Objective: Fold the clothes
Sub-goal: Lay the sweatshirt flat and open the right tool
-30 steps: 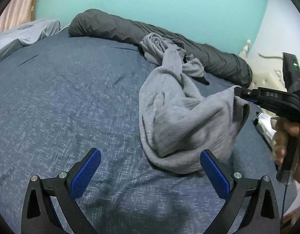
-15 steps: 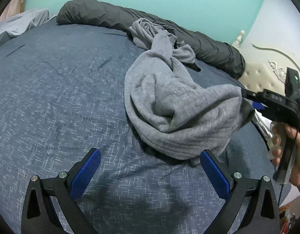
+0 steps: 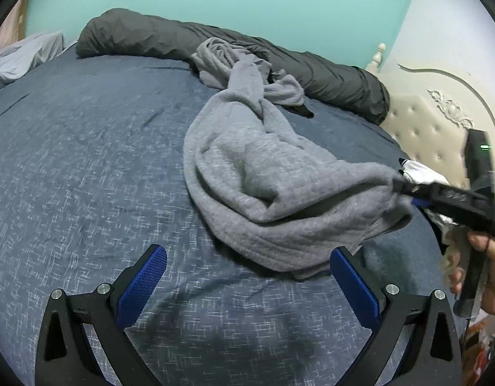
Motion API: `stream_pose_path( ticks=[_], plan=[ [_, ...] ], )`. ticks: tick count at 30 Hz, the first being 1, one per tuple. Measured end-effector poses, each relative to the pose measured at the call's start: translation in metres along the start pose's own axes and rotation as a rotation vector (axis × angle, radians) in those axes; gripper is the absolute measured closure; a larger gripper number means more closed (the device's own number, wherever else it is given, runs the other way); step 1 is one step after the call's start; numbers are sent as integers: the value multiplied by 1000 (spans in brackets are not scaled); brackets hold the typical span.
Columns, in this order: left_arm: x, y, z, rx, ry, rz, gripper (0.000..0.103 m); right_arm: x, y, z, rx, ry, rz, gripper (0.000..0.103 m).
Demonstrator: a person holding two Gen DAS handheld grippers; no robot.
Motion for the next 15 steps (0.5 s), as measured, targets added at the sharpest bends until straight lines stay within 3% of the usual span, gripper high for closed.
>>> stream_pose_path(
  ticks=[4, 12, 15],
  plan=[
    [2, 3, -3, -15, 3, 12, 0, -13, 26, -11, -32, 45, 149, 37],
    [2, 10, -6, -17, 6, 25, 0, -17, -1, -45, -89, 132, 80, 37],
    [-1, 10, -7, -30, 12, 29, 0, -23, -11, -52, -72, 170, 64, 37]
  ],
)
Point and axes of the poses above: each gripper's, at about its wrist camera, not at the fingertips, and y roughly the way its jaws point, z to its left, x to its top, the point moved 6 cm from there along y, roughly the way its jaws point, and after that the axes turned 3 degrees about x, right-handed, at the moved point
